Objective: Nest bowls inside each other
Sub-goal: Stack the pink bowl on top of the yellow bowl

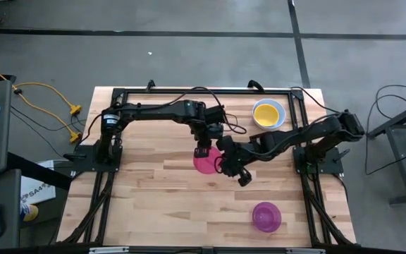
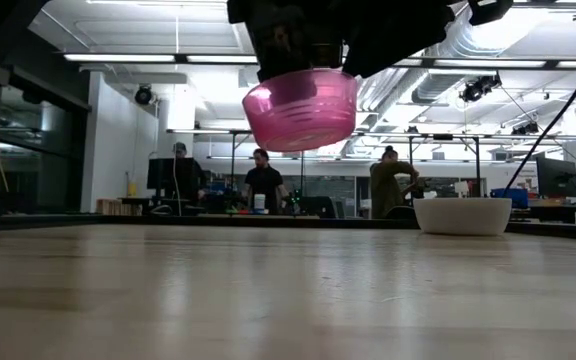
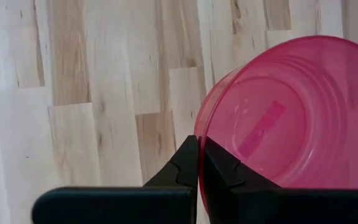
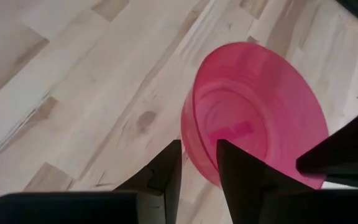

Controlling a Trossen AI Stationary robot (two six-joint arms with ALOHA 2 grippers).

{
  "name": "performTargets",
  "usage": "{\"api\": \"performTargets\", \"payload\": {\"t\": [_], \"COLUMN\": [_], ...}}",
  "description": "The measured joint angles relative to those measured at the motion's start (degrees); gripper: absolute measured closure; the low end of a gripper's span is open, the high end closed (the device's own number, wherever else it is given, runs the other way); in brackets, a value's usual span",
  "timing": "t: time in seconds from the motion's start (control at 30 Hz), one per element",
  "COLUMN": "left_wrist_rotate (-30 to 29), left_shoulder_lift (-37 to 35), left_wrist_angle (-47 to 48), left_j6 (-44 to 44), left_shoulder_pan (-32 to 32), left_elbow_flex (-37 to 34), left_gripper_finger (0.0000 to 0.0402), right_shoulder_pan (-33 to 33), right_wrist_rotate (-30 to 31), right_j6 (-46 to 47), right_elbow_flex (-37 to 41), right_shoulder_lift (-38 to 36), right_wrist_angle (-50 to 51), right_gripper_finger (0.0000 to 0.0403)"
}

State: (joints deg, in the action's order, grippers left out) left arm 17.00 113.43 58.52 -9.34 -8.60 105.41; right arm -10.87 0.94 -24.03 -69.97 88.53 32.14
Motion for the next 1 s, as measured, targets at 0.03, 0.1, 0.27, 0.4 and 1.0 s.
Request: {"api": "performTargets", "payload": {"t": [0.03, 0.1, 0.27, 0.4, 1.0], "left_wrist_rotate": [0.02, 0.11, 0.15, 0.09, 1.60], "left_shoulder_lift": [0.00, 0.00, 0.01, 0.02, 0.02], "left_wrist_angle": [0.04, 0.39, 0.59, 0.44, -0.44], "left_j6": [-0.51, -1.12, -1.79, -2.54, -3.71], "left_shoulder_pan": [0.00, 0.09, 0.10, 0.35, 1.11], "left_elbow_flex": [0.00, -0.01, -0.04, -0.04, -0.04], "left_gripper_finger": [0.0401, 0.0401, 0.0401, 0.0401, 0.0401], "right_shoulder_pan": [0.00, -0.02, -0.02, -0.02, -0.04], "right_wrist_rotate": [-0.17, -0.43, -1.26, -1.50, -4.25], "right_j6": [-0.16, -0.33, -0.84, -1.27, -3.96], "right_elbow_flex": [0.00, -0.04, -0.04, -0.04, -0.02], "right_shoulder_lift": [0.27, 0.49, 0.55, 0.55, 0.55], "right_wrist_angle": [-0.42, -0.76, -1.11, -1.48, -3.45], "right_gripper_finger": [0.0308, 0.0308, 0.0308, 0.0309, 0.0309]}}
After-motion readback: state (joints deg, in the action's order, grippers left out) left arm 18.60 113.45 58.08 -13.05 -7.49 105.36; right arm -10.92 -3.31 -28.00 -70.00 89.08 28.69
